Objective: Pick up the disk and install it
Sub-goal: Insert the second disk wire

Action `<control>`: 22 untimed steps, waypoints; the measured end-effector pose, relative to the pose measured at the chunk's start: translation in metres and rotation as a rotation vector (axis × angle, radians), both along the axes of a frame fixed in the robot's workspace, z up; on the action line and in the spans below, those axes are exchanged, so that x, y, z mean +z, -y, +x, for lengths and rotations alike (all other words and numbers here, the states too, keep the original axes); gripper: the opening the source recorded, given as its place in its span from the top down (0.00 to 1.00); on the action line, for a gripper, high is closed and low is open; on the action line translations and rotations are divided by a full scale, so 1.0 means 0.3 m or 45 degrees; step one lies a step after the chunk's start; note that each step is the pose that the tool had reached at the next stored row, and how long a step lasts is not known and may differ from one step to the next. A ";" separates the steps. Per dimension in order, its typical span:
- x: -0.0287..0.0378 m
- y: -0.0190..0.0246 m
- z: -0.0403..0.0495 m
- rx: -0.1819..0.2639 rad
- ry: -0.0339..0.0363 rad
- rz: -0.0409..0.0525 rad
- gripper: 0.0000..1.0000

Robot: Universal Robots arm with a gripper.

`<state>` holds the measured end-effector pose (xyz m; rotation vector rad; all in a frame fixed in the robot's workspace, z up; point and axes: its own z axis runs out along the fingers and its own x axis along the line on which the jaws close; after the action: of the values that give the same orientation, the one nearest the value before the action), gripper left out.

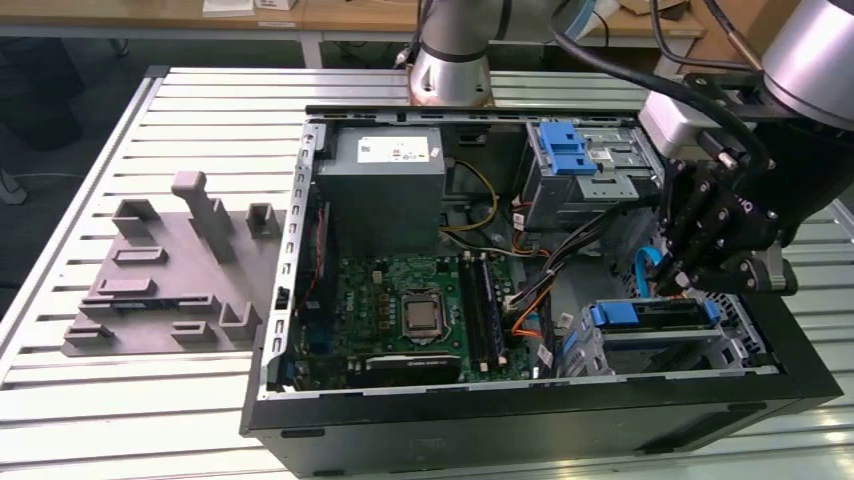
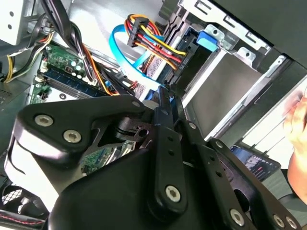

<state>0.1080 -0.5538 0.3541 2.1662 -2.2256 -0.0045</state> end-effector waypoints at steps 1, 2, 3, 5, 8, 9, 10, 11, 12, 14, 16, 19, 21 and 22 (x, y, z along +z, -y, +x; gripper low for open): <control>-0.005 0.002 0.000 0.000 -0.0001 0.000 0.84; -0.010 0.003 0.000 0.000 -0.0002 0.000 0.84; -0.015 0.005 0.000 0.000 -0.0002 0.000 0.84; -0.021 0.008 0.000 0.000 -0.0002 0.000 0.84; -0.029 0.009 0.000 0.000 -0.0002 0.000 0.84; -0.032 0.009 0.000 0.000 -0.0003 0.000 0.84; -0.035 0.009 0.000 0.000 -0.0004 0.001 0.84; -0.038 0.009 0.000 0.000 -0.0006 0.001 0.84; -0.041 0.009 0.000 0.000 -0.0008 0.002 0.84; -0.048 0.009 0.000 0.000 -0.0011 0.003 0.84; -0.050 0.009 0.000 0.000 -0.0015 0.004 0.84; -0.052 0.009 0.000 0.000 -0.0015 0.013 0.84; -0.054 0.009 0.001 0.000 -0.0015 0.015 0.84; -0.055 0.009 0.001 0.000 -0.0015 0.017 0.84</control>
<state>0.1082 -0.5565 0.3375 2.1721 -2.2313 -0.0204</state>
